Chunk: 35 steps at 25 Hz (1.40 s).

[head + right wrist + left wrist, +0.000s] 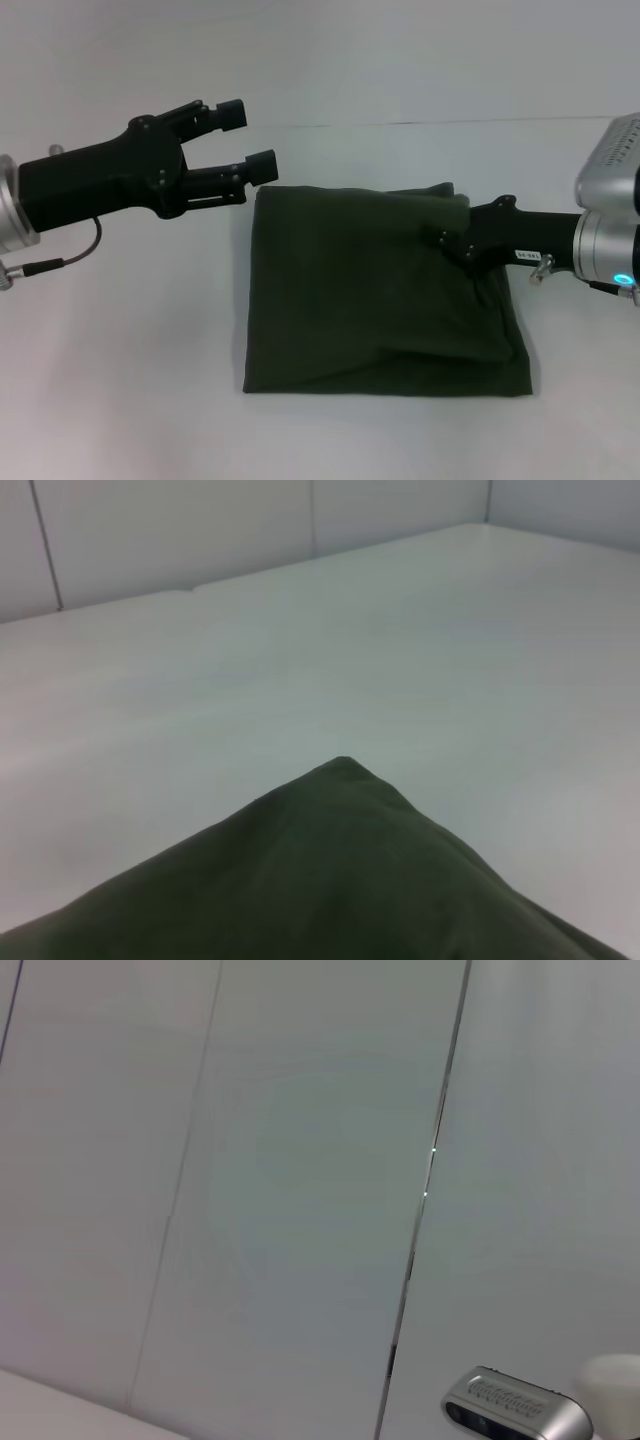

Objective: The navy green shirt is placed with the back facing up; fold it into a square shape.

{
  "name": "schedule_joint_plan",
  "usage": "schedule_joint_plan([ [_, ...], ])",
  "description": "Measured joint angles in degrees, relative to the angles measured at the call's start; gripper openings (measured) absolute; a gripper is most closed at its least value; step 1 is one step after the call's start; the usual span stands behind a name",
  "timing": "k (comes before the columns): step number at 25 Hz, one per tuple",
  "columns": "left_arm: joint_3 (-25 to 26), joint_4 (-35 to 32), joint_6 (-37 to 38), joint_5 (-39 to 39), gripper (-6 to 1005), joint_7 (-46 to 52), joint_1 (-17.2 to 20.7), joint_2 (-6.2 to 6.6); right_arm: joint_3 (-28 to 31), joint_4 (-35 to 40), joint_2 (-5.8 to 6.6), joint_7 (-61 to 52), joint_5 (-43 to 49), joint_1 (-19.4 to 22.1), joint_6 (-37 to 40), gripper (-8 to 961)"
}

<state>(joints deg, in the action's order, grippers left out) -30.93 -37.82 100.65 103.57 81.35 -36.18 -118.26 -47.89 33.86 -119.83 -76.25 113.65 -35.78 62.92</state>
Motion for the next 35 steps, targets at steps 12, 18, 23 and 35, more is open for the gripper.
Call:
schedule_joint_plan([
  [12, 0.1, -2.2, -0.6, 0.3, 950, 14.0, -0.9, 1.39, 4.2, 5.8, 0.33, -1.8, -3.5, 4.0, 3.8, 280],
  [18, 0.3, -3.4, -0.6, 0.4, 950, 18.1, -1.3, 1.81, 7.3, 7.0, 0.33, -1.8, -3.9, 3.9, -3.4, 462],
  [23, 0.5, -3.8, 0.0, 0.4, 951, 18.9, -1.2, 1.88, 8.1, 7.2, 0.28, -1.6, -5.3, 3.2, -9.3, 676],
  [35, 0.6, -3.8, 0.1, 0.4, 950, 19.1, -0.7, 1.55, 6.5, 8.0, 0.92, -0.1, 4.3, 3.5, -5.1, 933],
])
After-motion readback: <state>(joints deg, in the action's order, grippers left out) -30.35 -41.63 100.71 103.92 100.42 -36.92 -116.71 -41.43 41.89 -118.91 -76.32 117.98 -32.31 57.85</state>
